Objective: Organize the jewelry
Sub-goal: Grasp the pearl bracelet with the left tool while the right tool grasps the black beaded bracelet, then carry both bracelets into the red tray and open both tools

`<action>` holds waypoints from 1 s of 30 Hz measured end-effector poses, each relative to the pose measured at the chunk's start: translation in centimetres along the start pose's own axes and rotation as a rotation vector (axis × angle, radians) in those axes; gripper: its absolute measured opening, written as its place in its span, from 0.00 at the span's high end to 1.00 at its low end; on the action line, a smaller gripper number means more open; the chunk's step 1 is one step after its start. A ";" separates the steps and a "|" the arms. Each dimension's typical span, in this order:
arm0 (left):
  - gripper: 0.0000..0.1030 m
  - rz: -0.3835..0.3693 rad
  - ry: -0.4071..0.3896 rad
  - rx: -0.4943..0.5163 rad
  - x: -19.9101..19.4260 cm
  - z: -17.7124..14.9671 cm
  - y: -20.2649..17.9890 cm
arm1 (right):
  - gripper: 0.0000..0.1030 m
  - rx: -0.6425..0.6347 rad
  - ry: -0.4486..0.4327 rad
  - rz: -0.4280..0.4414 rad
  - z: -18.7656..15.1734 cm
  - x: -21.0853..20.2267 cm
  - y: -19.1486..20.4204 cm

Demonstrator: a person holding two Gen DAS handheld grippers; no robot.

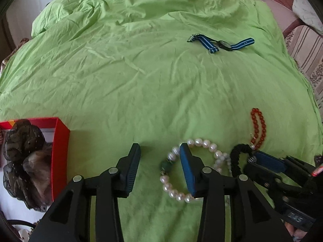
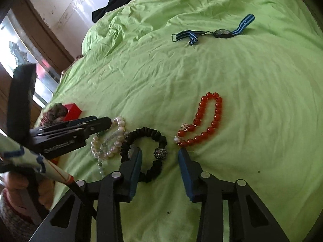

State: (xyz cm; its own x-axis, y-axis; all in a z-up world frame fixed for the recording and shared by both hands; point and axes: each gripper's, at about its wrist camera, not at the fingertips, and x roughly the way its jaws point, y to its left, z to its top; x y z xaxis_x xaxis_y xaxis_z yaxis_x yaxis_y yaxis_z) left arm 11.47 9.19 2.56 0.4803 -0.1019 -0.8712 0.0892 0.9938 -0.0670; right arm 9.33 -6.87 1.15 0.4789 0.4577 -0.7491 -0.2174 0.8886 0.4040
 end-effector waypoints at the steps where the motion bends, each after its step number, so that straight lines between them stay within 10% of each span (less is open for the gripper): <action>1: 0.62 -0.010 -0.008 -0.004 -0.4 -0.2 0.1 | 0.64 -0.005 -0.002 -0.008 0.0 0.1 0.1; 12: 0.62 -0.004 0.003 0.090 0.3 -1.4 -1.8 | 0.85 -0.043 -0.013 -0.051 -0.1 0.6 0.6; 17: 0.89 0.006 -0.011 0.080 0.0 -1.5 -2.5 | 0.86 -0.007 -0.046 0.001 0.0 -0.8 0.3; 30: 0.89 -0.028 -0.170 0.003 -11.2 -2.4 -1.9 | 0.86 0.046 -0.128 0.018 -1.7 -7.5 0.9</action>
State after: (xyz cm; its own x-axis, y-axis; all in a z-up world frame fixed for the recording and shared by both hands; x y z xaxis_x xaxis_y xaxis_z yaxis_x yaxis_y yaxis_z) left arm 3.87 8.59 11.24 0.6182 -0.1364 -0.7741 0.1075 0.9902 -0.0886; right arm 4.13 -9.46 6.20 0.5806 0.4630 -0.6697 -0.1892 0.8767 0.4422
